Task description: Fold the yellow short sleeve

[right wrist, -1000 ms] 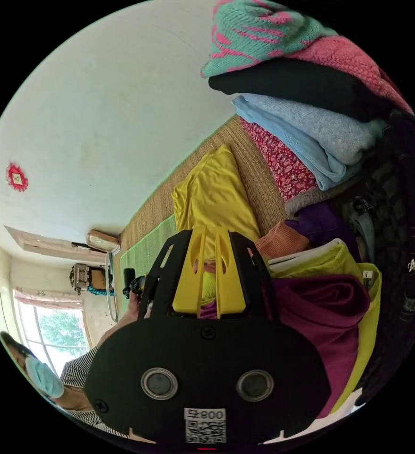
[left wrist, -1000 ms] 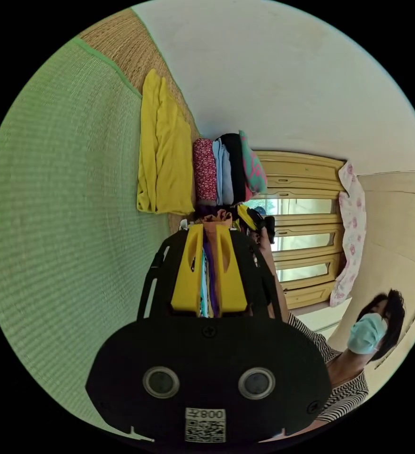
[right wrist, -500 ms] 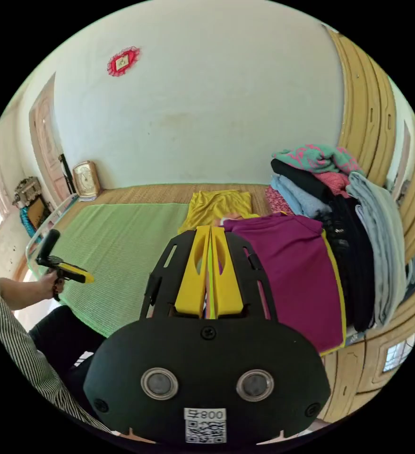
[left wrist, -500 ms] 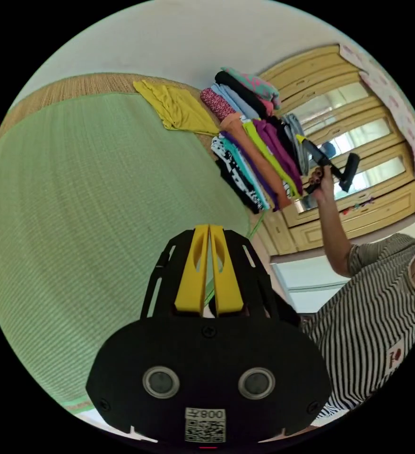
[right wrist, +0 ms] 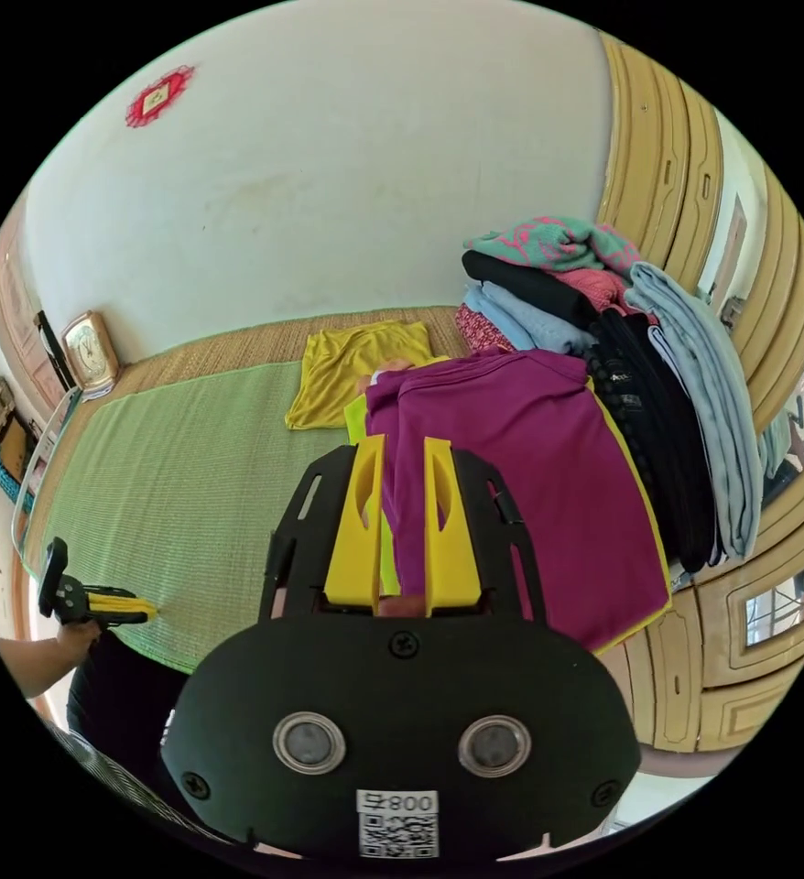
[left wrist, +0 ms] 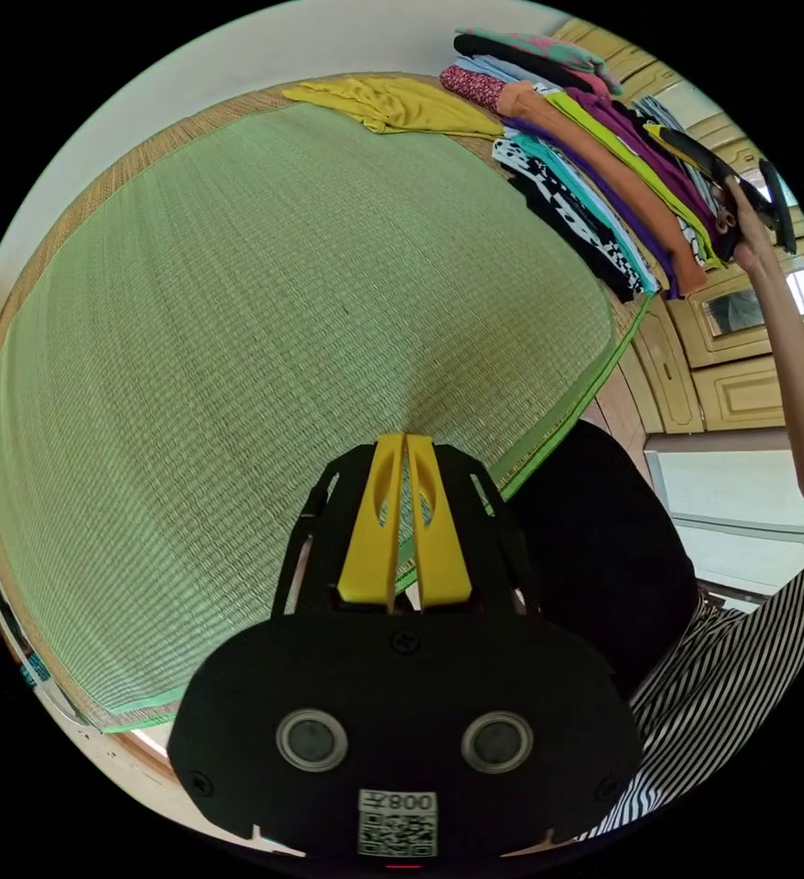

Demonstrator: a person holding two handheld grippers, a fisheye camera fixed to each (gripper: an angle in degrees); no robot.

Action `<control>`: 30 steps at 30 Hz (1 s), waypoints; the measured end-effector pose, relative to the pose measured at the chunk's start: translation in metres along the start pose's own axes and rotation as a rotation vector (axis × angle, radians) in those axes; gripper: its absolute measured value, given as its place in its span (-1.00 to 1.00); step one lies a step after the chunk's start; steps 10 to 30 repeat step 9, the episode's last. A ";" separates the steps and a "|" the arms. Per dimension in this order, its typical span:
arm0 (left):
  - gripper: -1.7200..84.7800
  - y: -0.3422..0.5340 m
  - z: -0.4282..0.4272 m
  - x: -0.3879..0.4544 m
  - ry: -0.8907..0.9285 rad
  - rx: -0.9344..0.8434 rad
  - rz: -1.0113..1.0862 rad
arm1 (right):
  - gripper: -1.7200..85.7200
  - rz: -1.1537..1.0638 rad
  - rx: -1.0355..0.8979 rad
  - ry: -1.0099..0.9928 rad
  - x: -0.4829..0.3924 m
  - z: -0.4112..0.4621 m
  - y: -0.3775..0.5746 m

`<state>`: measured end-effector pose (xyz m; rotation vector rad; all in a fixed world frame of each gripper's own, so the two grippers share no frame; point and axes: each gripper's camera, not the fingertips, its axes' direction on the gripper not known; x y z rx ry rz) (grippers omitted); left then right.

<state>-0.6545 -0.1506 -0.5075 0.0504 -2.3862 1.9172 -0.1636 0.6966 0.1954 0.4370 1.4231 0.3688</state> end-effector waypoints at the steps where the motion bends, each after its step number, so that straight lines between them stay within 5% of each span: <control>1: -0.95 0.004 0.003 0.000 0.013 0.008 -0.010 | -0.77 0.003 -0.012 -0.017 0.001 0.002 -0.004; 30: -0.95 0.027 0.015 0.006 -0.008 0.032 -0.019 | -0.76 0.017 -0.055 0.059 -0.003 0.011 -0.014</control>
